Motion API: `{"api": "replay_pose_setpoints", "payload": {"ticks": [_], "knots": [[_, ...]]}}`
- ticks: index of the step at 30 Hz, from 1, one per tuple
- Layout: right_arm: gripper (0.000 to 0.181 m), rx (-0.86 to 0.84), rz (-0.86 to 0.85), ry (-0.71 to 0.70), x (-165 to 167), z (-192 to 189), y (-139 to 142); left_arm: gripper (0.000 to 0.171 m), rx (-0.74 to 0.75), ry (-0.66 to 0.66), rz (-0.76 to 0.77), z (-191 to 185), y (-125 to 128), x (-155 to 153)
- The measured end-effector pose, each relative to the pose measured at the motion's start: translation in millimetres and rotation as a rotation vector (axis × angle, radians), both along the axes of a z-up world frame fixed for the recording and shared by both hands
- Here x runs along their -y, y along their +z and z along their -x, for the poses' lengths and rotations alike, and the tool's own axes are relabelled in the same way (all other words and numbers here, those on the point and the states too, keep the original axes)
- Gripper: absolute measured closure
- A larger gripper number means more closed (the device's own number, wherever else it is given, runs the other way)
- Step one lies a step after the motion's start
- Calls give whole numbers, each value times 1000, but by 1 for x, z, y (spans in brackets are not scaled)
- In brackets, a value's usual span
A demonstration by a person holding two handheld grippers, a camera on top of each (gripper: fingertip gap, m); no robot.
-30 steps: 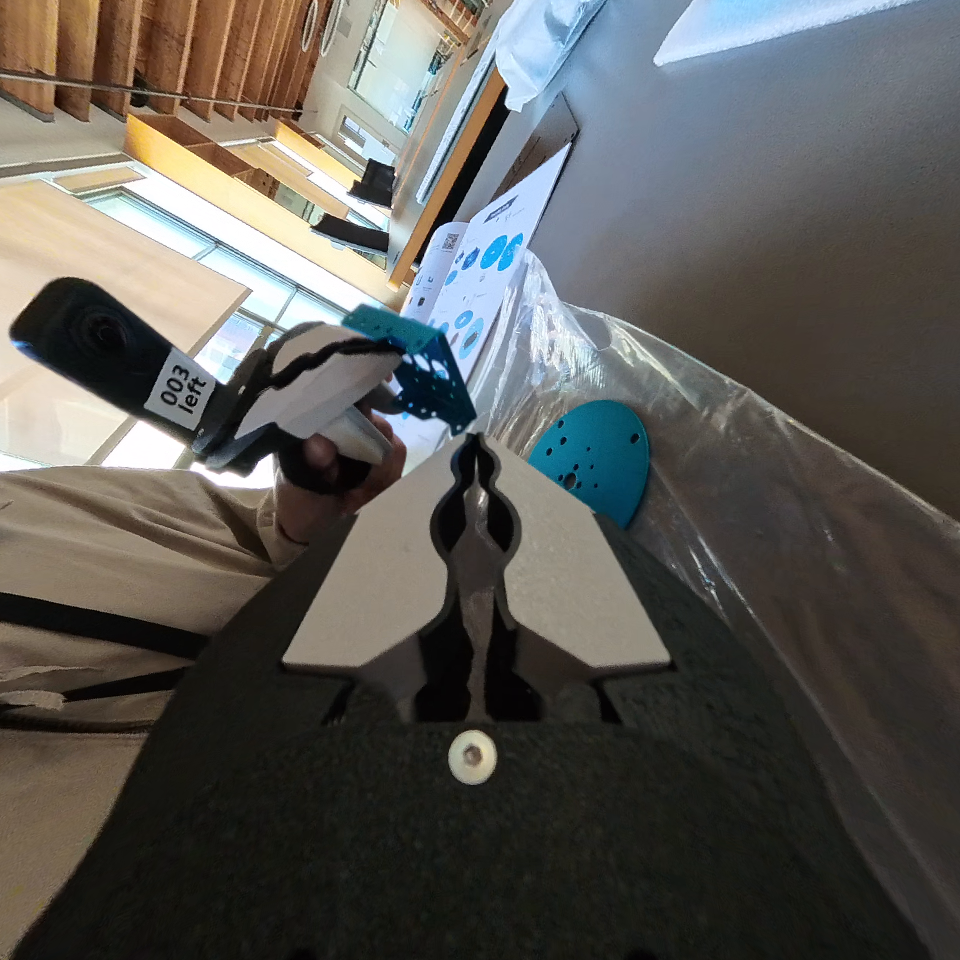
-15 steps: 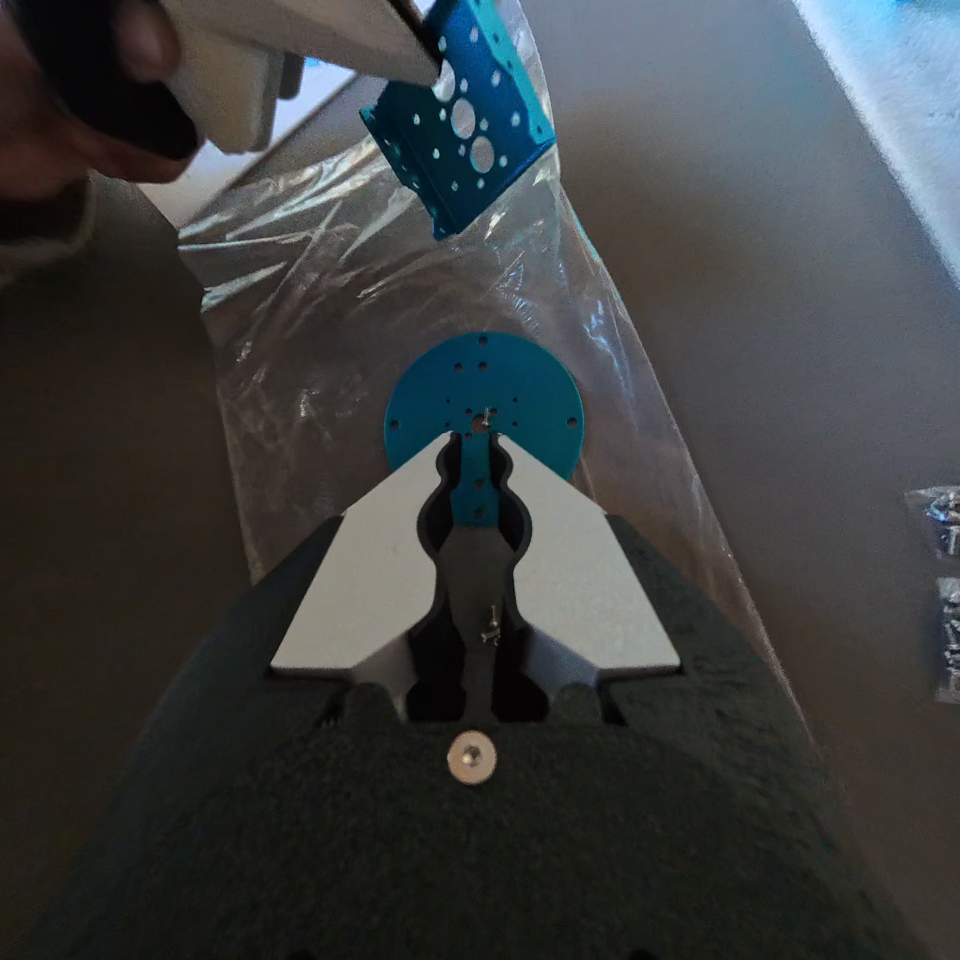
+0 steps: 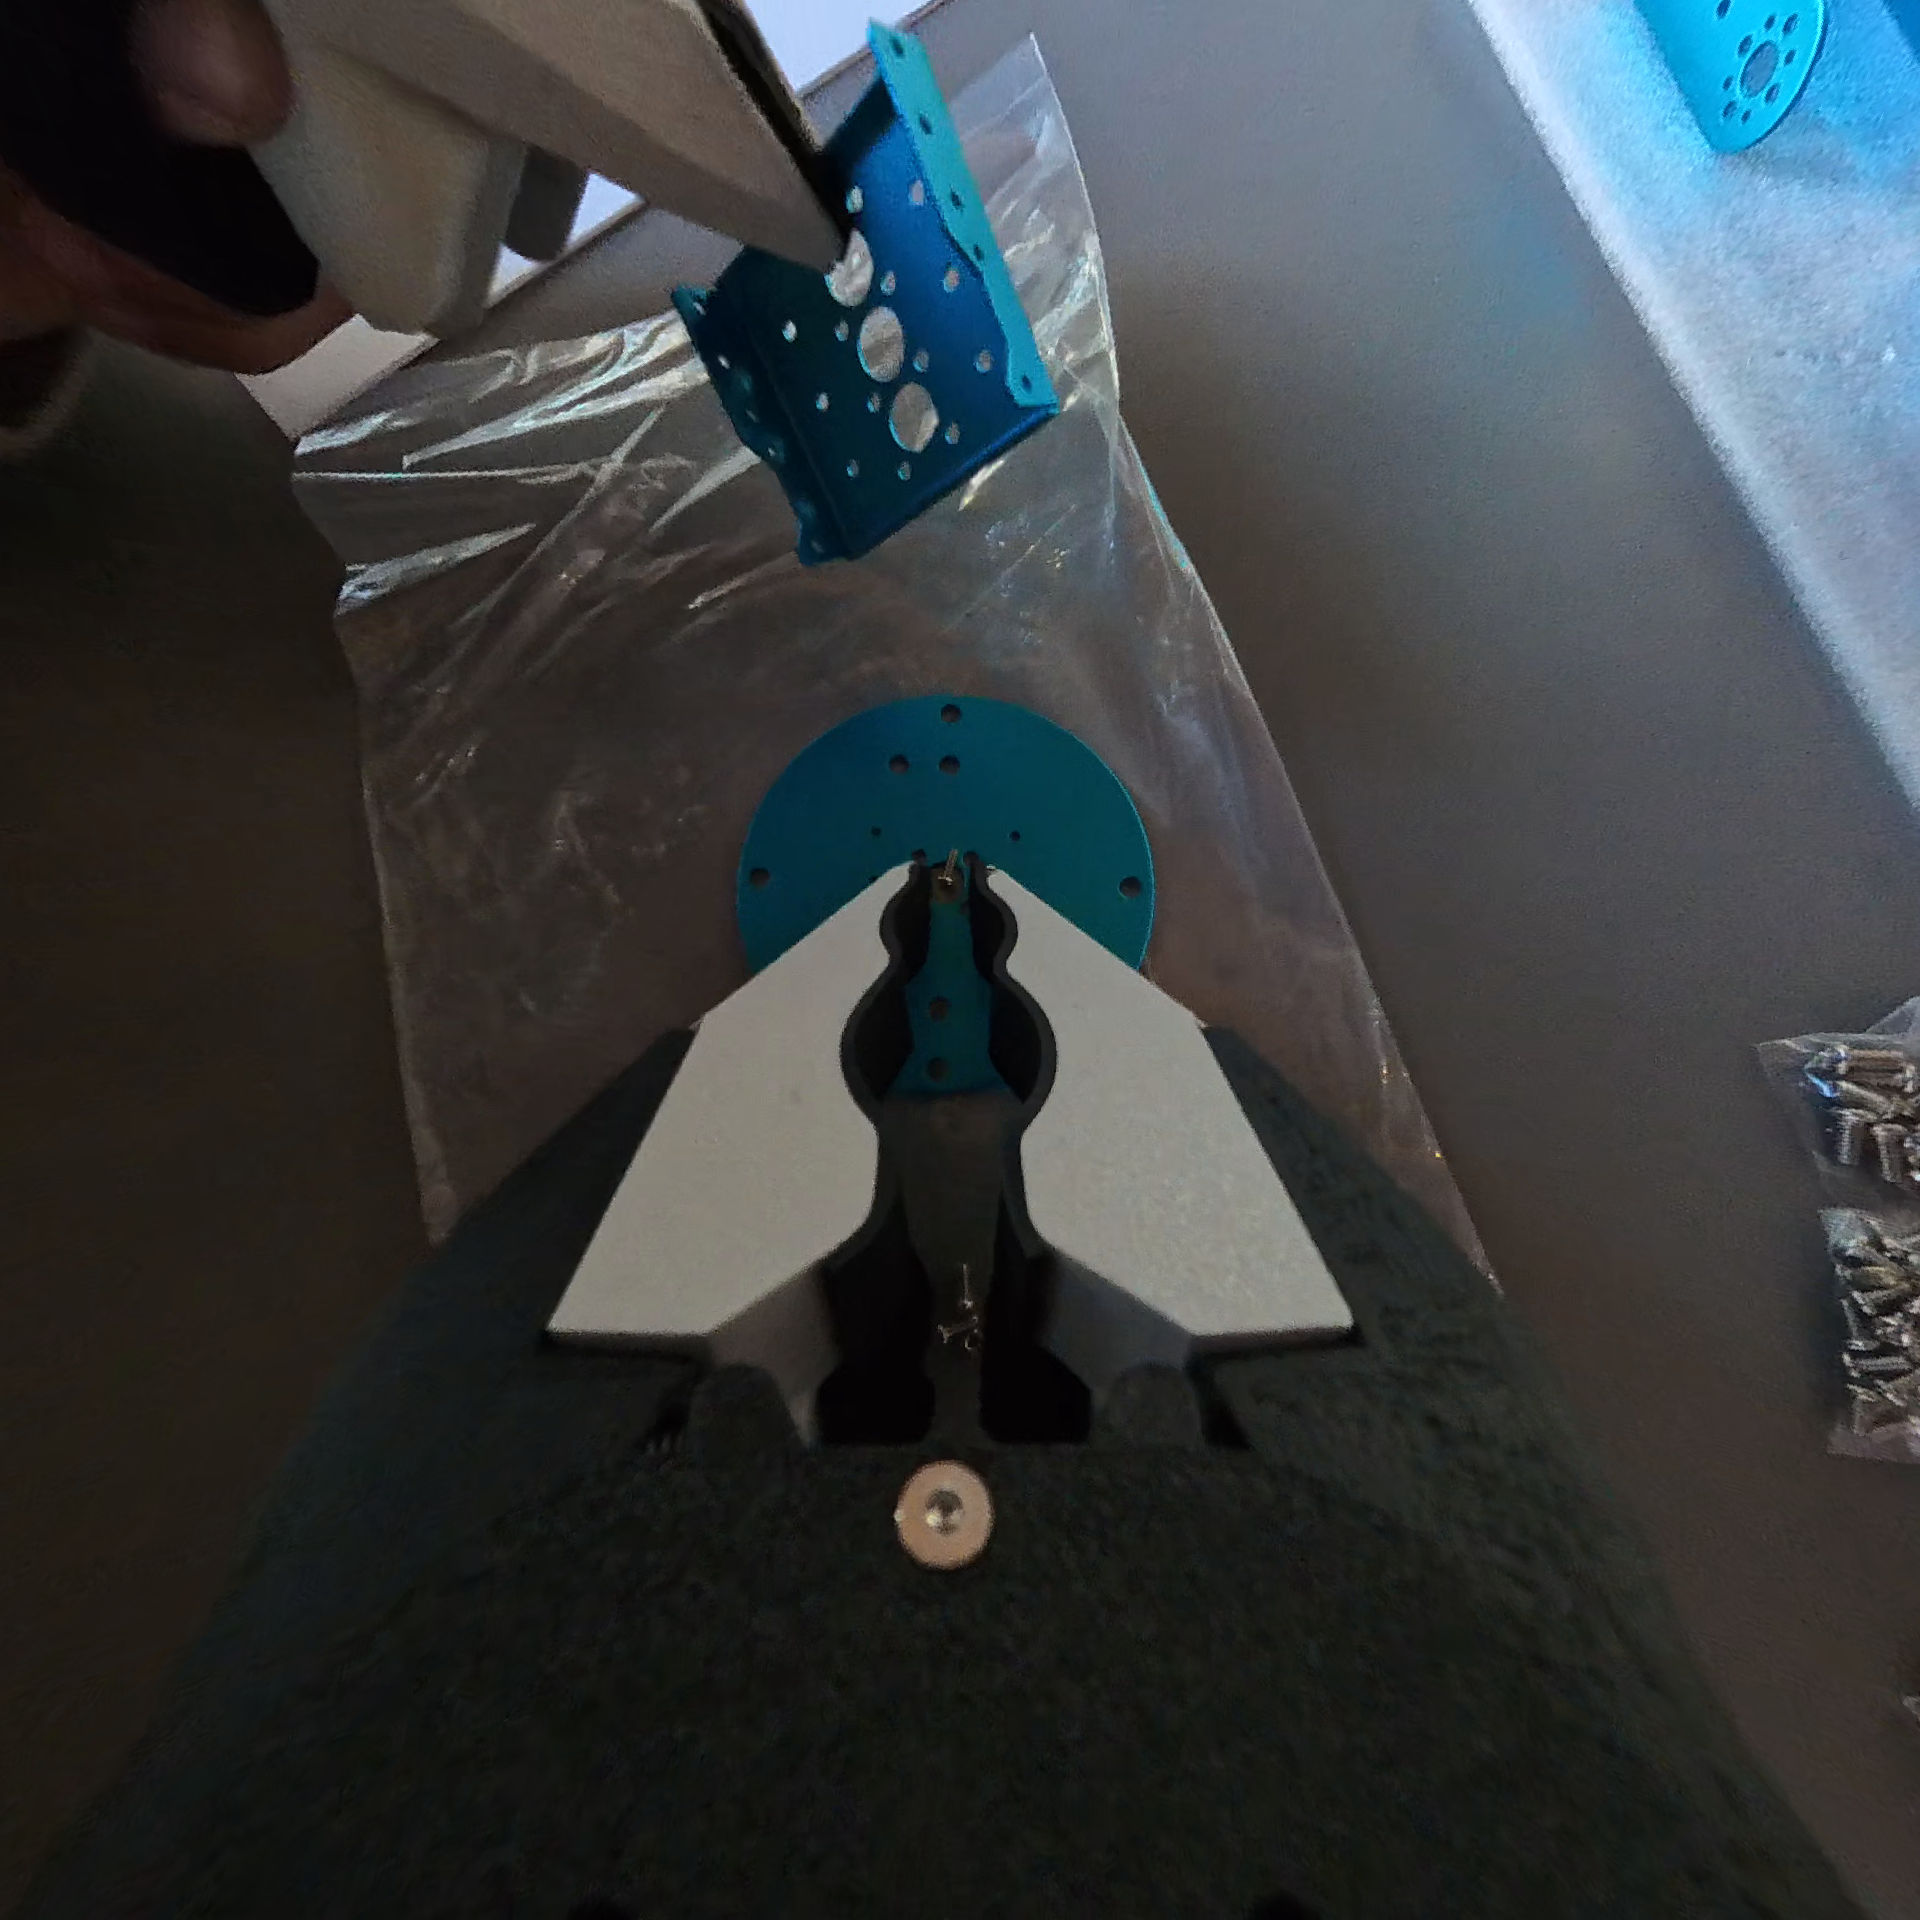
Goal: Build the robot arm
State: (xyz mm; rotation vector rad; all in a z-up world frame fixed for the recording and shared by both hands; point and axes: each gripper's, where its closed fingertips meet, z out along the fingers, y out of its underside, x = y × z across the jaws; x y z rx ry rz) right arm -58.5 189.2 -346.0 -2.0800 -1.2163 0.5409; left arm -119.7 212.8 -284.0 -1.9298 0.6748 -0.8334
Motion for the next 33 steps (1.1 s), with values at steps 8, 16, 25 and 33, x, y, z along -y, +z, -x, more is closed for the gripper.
{"api": "replay_pose_setpoints", "payload": {"ticks": [8,16,25,33], "knots": [[181,53,-100,23,-1,3,0,170,-34,-3,21,-3,-10,0],[173,54,-72,14,2,3,2,170,-78,-12,47,-8,-20,3],[180,40,-81,17,-1,4,0,170,-77,-17,46,-9,-21,4],[181,104,-184,71,1,8,4,170,-54,-21,102,-12,-26,5]]}}
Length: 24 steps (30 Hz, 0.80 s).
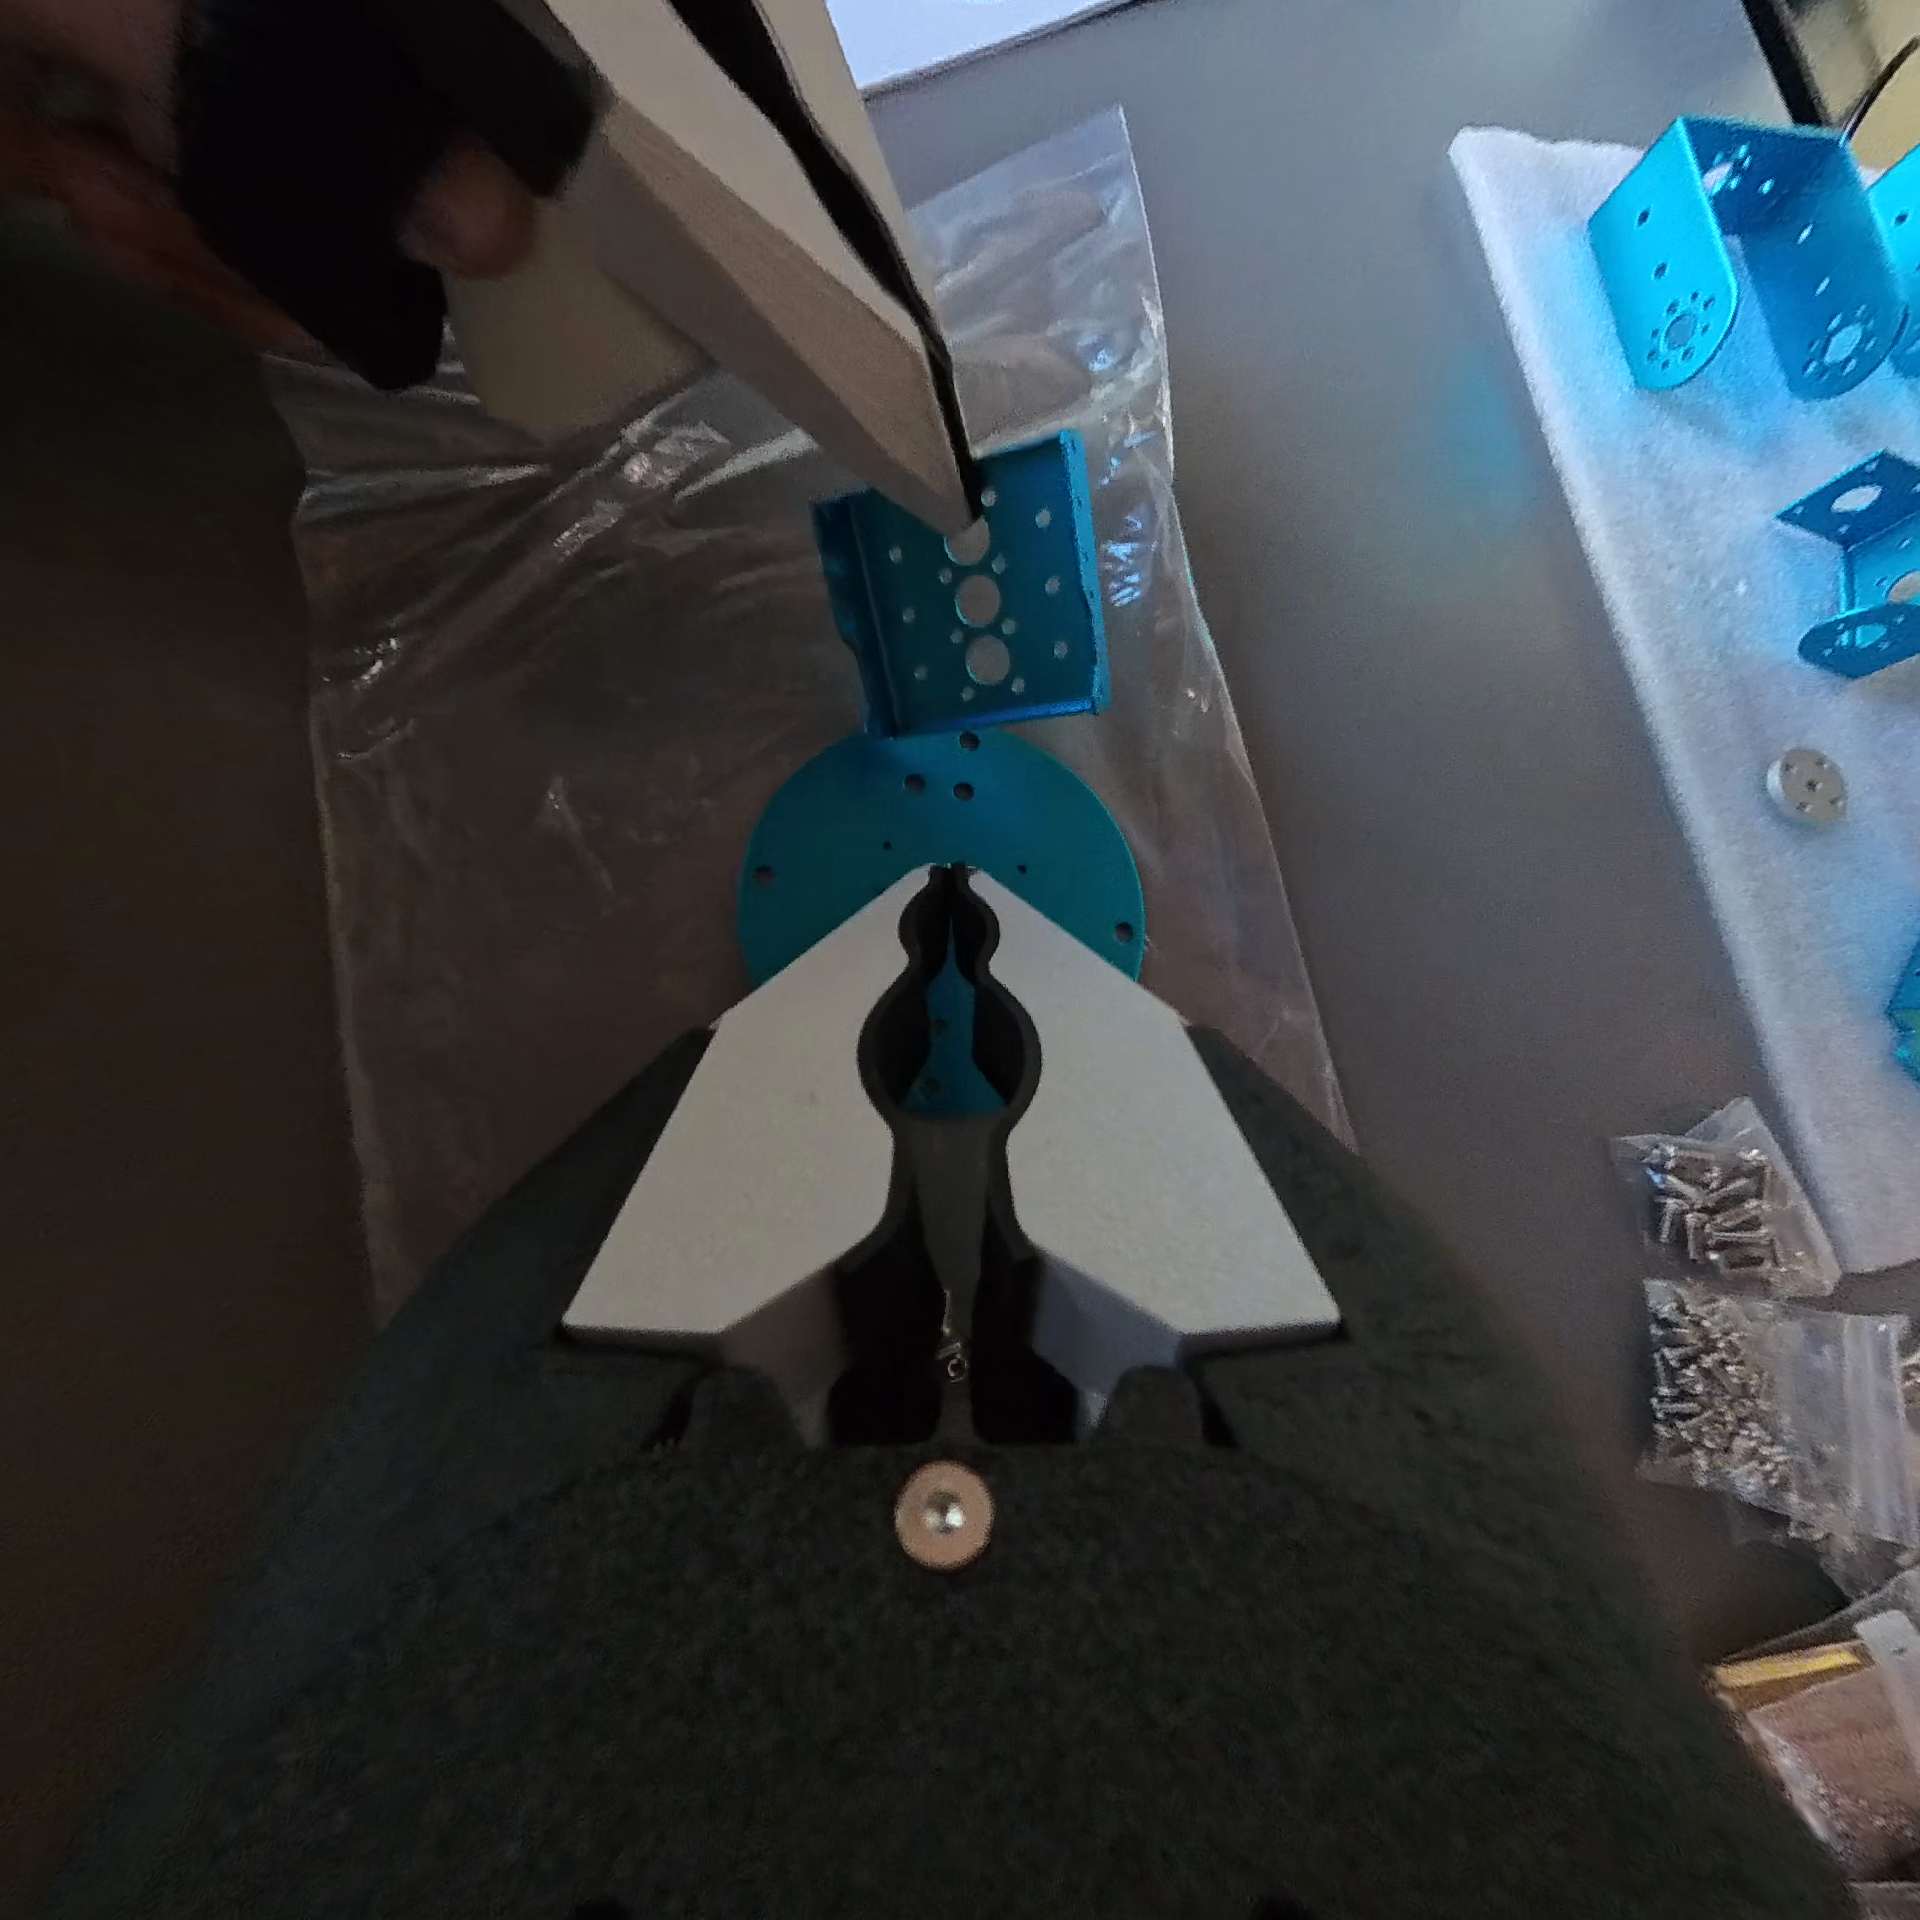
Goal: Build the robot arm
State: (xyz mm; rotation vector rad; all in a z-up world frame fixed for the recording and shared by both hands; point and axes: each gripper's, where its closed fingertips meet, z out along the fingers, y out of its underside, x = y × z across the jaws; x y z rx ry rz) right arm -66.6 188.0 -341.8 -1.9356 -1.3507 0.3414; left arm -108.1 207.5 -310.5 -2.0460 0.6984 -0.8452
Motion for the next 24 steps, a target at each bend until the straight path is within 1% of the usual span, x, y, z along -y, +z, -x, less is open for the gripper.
{"api": "replay_pose_setpoints", "payload": {"ticks": [4,6,8,11,13,15,18,19,20,21,22,24], "knots": [[181,-27,-8,36,3,8,25,170,87,-4,82,-3,1,1],[181,-7,42,72,6,14,33,170,159,-13,131,-6,4,3],[181,37,36,112,5,19,41,170,243,-28,202,-10,7,6],[181,155,15,168,6,23,47,170,363,-47,303,-12,13,11],[181,210,39,187,9,24,47,171,412,-44,335,-11,17,13],[181,231,45,189,11,26,50,171,449,-40,366,-9,21,19],[181,166,5,166,14,23,68,171,445,-21,362,-2,23,26],[181,140,2,144,14,16,71,170,434,-10,350,2,24,26],[177,112,19,125,16,8,70,171,415,5,329,9,23,24],[167,88,51,111,20,1,64,170,394,17,302,15,24,23],[160,76,80,103,25,-6,54,170,372,18,277,20,25,23],[164,33,98,54,29,-15,32,170,330,5,238,26,27,26]]}}
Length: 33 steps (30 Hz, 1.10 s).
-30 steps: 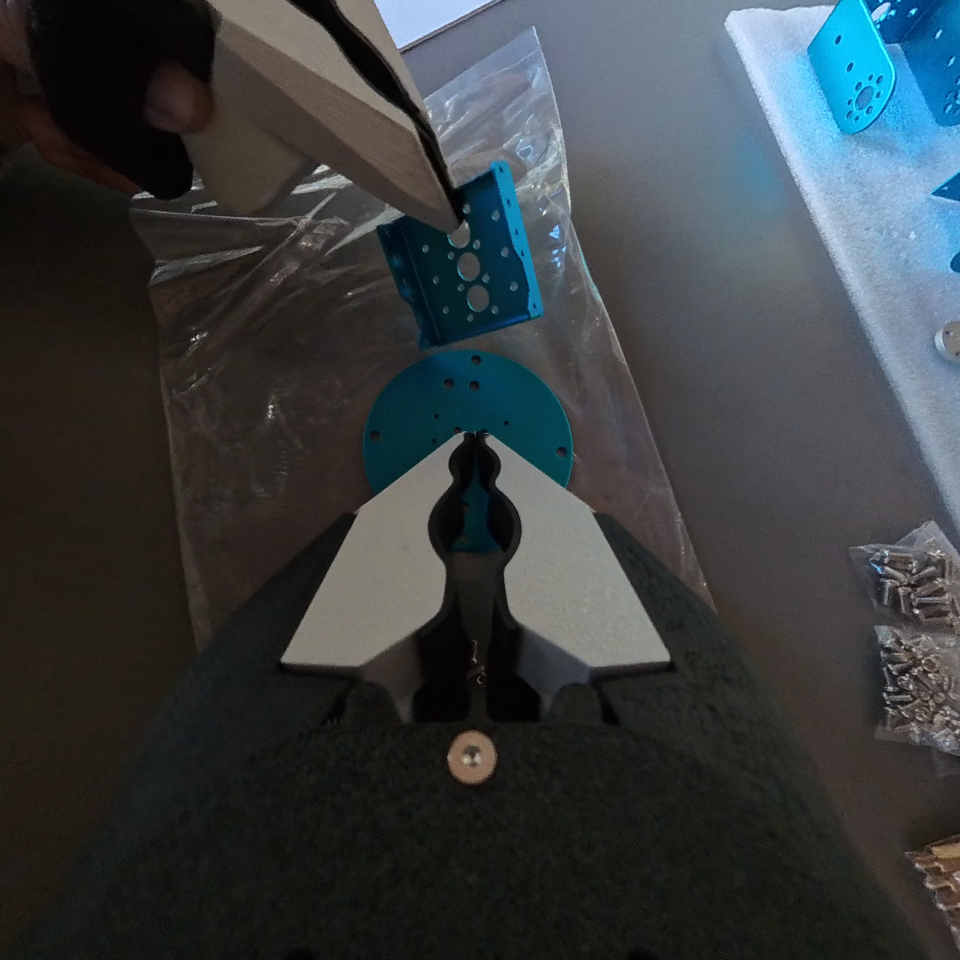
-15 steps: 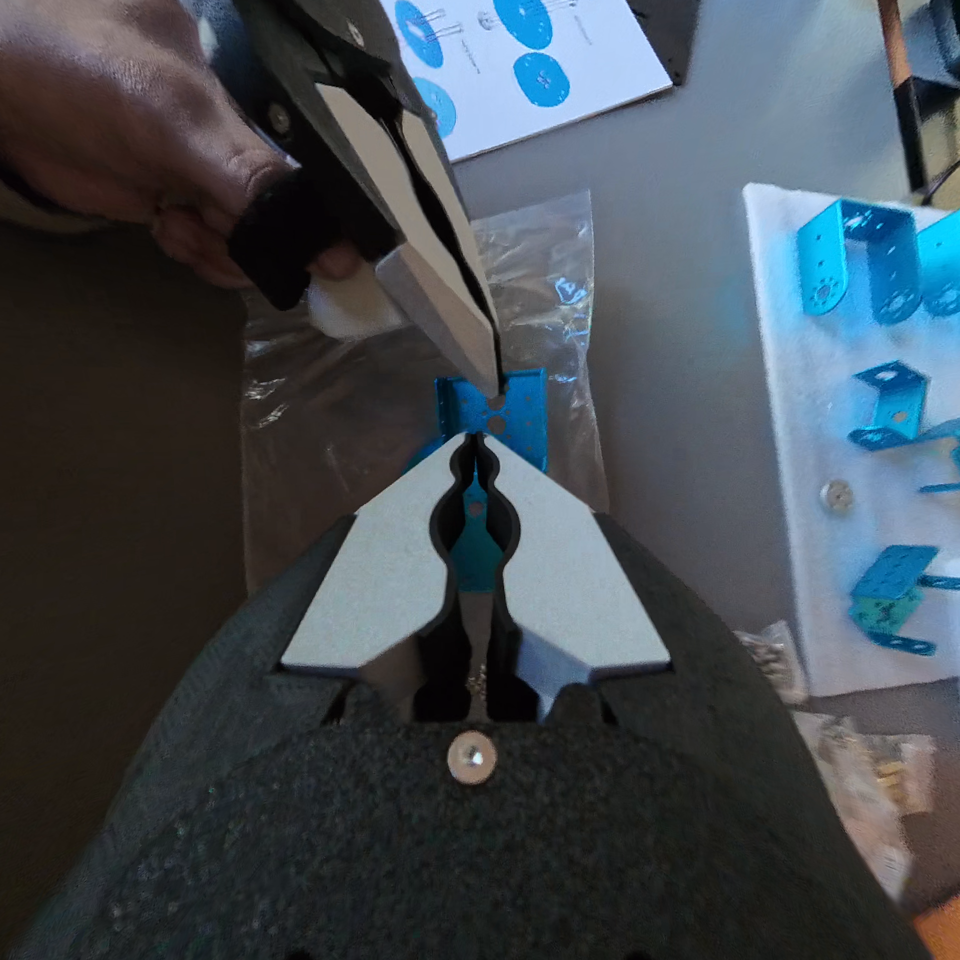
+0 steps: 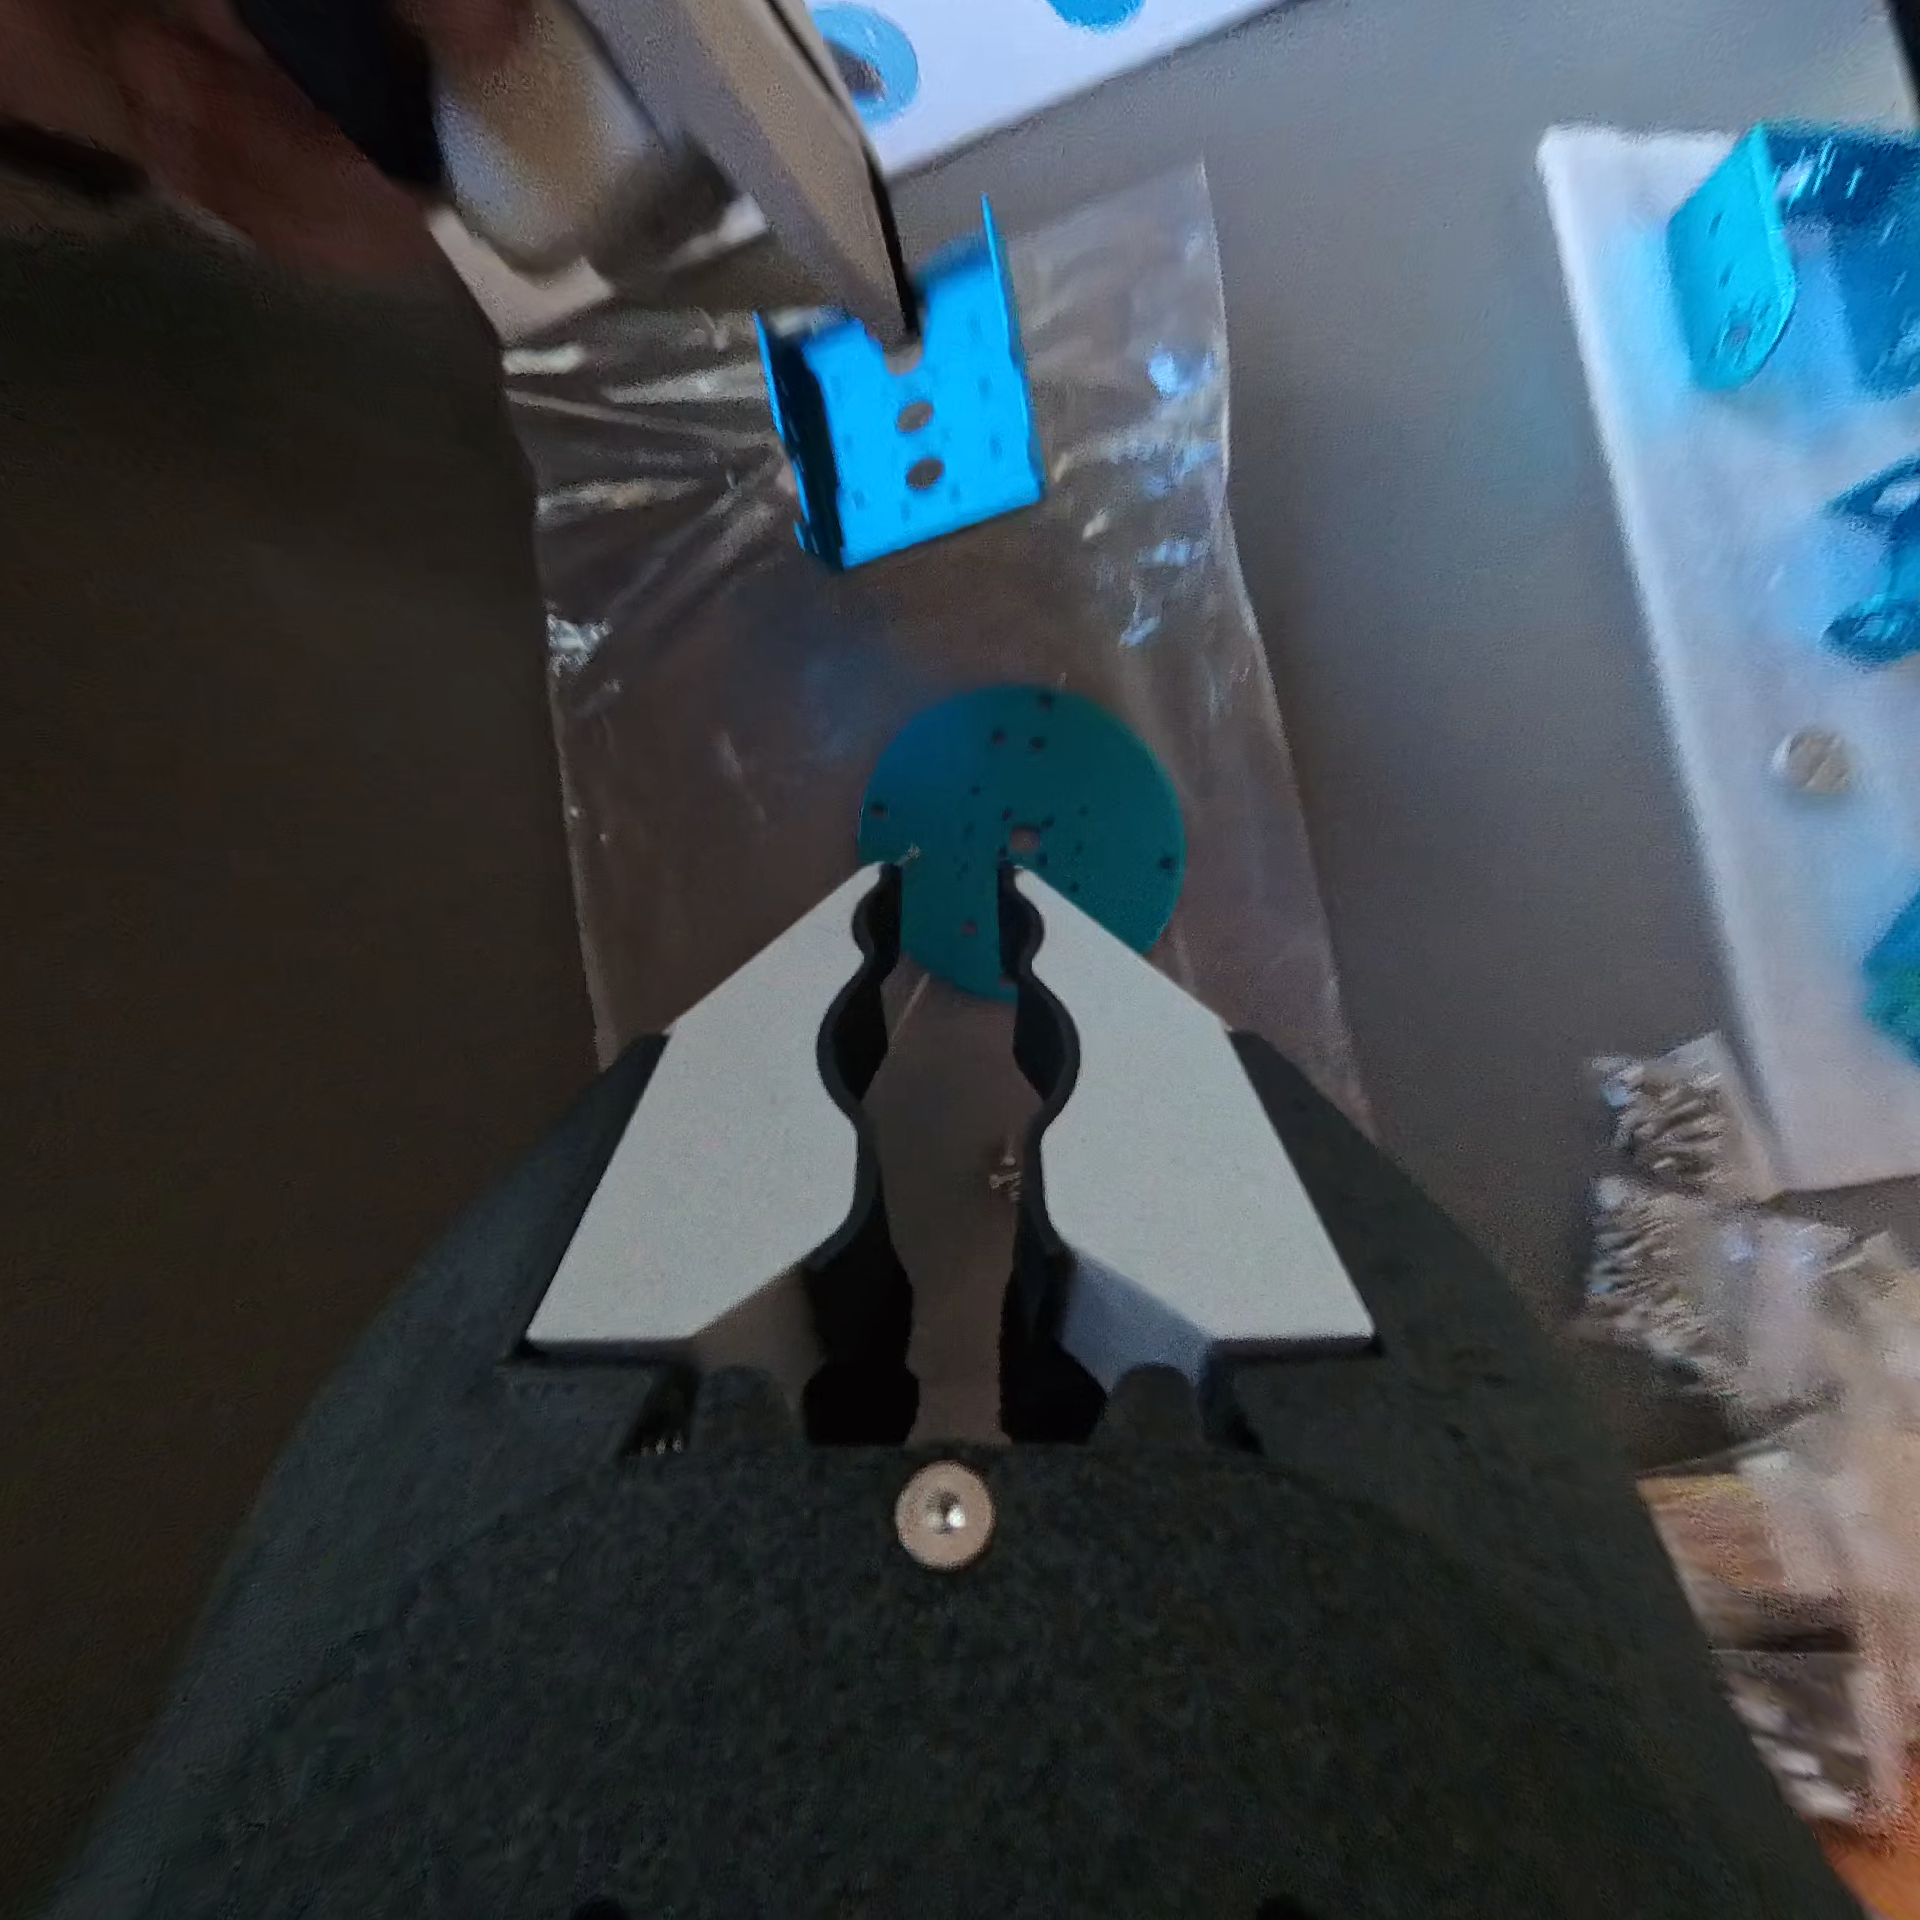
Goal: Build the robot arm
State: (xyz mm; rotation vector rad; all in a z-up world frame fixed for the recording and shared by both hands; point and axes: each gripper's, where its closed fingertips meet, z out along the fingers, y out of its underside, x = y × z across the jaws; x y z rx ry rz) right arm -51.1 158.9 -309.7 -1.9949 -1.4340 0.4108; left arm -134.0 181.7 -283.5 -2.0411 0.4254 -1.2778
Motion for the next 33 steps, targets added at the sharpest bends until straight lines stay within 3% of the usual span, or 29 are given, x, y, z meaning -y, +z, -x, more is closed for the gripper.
{"api": "replay_pose_setpoints", "payload": {"ticks": [2,7,20,22,27,30,33], "knots": [[165,-23,7,-68,-1,-4,-18,170,-32,-8,-38,3,2,3],[164,-82,40,-137,0,6,-32,170,-80,0,-87,7,4,7],[181,-15,-67,-221,0,16,-36,170,-33,-7,-27,8,-4,13],[181,-62,-92,-212,-1,21,-25,170,-16,-9,-9,7,-5,11],[181,-516,-168,-50,14,61,54,170,120,-69,104,-1,-1,16],[181,-462,-68,33,21,71,45,170,143,-129,126,-8,1,26],[181,-346,-79,59,19,73,34,171,189,-169,163,-12,6,34]]}}
